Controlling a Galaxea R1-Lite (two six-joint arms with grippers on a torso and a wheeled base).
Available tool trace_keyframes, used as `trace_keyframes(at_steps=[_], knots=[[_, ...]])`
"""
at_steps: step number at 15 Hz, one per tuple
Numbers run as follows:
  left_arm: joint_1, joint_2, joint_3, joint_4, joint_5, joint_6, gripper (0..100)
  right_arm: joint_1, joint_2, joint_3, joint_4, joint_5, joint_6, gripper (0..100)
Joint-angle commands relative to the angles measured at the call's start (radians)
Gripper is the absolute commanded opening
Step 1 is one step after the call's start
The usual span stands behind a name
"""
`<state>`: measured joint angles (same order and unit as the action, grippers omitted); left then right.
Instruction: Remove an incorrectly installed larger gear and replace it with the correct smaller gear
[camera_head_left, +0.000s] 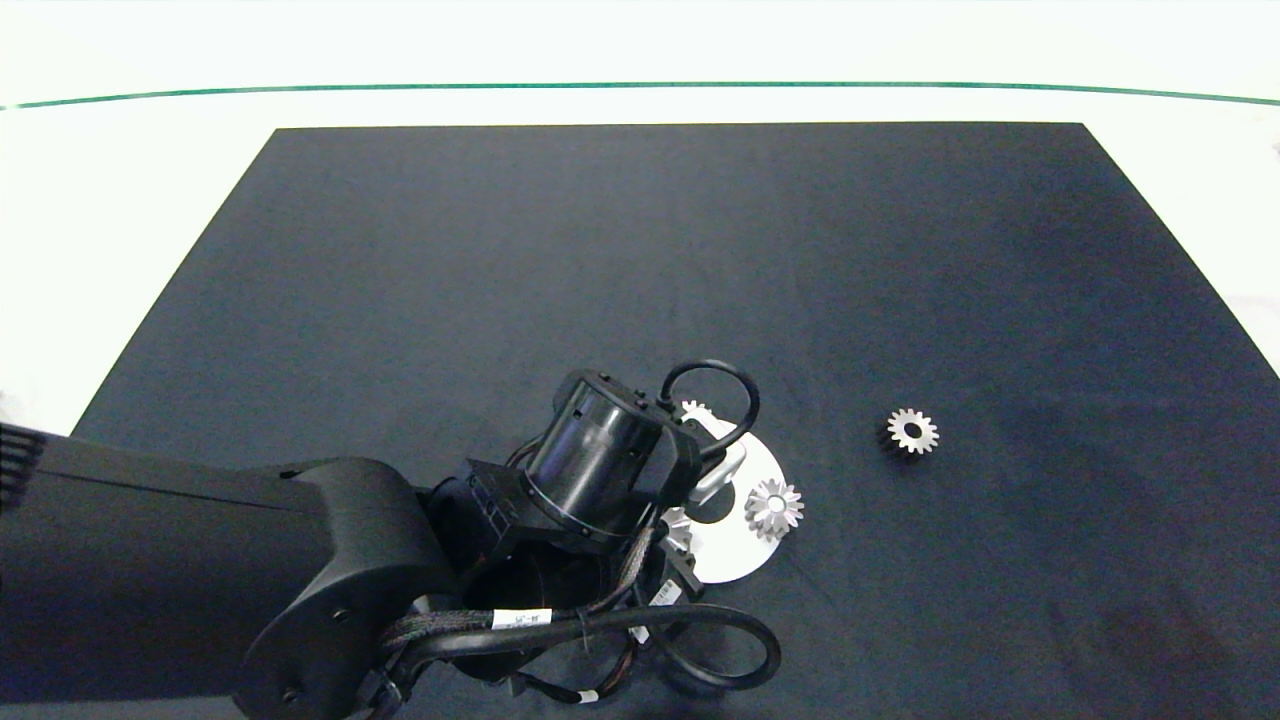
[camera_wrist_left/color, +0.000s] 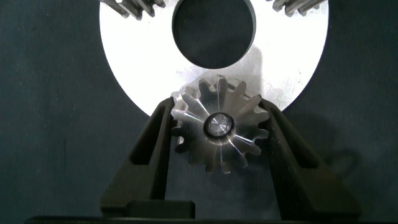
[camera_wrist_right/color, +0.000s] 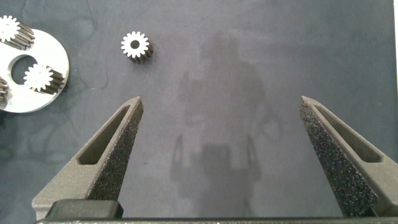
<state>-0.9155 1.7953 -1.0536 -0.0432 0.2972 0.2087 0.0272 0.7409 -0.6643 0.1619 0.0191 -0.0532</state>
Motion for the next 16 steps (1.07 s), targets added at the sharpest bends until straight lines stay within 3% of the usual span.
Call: trace_keyframes(at_steps=[1, 5, 8, 16], knots=[[0.0, -0.005, -0.006, 0.0, 0.003, 0.003, 25, 0.0, 0.0, 0.0, 0.001, 0.001, 0.0, 100], [-0.011, -0.022, -0.008, 0.0, 0.005, 0.011, 25, 0.0, -0.001, 0.0, 0.001, 0.001, 0.0, 100], [-0.022, -0.025, -0.009, 0.002, 0.025, 0.012, 25, 0.0, -0.001, 0.0, 0.001, 0.001, 0.0, 100], [-0.031, -0.065, -0.017, 0.009, 0.026, 0.008, 25, 0.002, 0.002, -0.001, -0.001, 0.001, 0.0, 100]])
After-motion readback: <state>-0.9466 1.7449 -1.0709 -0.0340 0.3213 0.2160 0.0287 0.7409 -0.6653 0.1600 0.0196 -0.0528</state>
